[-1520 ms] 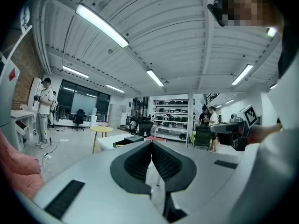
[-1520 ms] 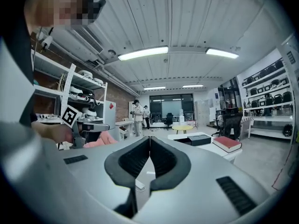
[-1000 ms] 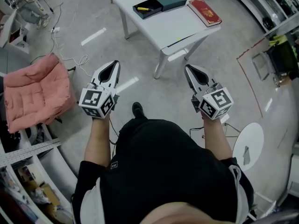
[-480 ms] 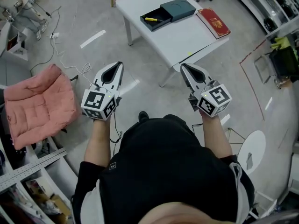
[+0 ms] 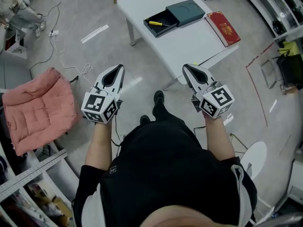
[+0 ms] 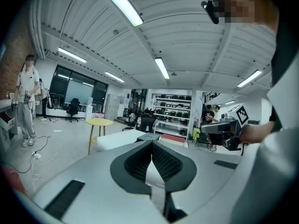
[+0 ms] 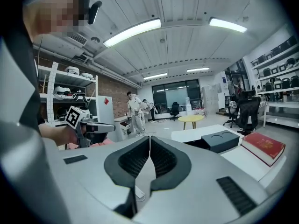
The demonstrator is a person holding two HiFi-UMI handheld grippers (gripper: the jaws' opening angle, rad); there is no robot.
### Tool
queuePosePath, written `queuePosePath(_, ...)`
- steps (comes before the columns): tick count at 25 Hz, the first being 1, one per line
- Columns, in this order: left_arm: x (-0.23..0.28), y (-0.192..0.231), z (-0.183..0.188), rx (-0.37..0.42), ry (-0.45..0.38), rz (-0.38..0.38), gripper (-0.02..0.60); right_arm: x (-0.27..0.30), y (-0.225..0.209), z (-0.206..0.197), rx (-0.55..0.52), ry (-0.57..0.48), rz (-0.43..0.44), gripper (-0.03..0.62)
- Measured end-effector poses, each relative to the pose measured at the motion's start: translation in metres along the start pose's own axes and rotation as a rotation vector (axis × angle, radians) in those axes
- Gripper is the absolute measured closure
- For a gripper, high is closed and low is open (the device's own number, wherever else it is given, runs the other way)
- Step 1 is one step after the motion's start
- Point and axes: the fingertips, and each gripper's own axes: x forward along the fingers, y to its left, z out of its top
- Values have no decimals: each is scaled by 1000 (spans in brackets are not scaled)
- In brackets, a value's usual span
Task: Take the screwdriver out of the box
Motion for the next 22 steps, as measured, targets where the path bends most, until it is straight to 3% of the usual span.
queuePosePath(5,43,26,2,-31,41,36,571,43,-46,4,28,-3,38,563)
queuePosePath(14,120,56,29,11,74,83,571,102,-130,26,29,-16,76,563)
queuePosePath(22,159,69,45,20,75,104,571,125,-166,35,30,-16,114,563)
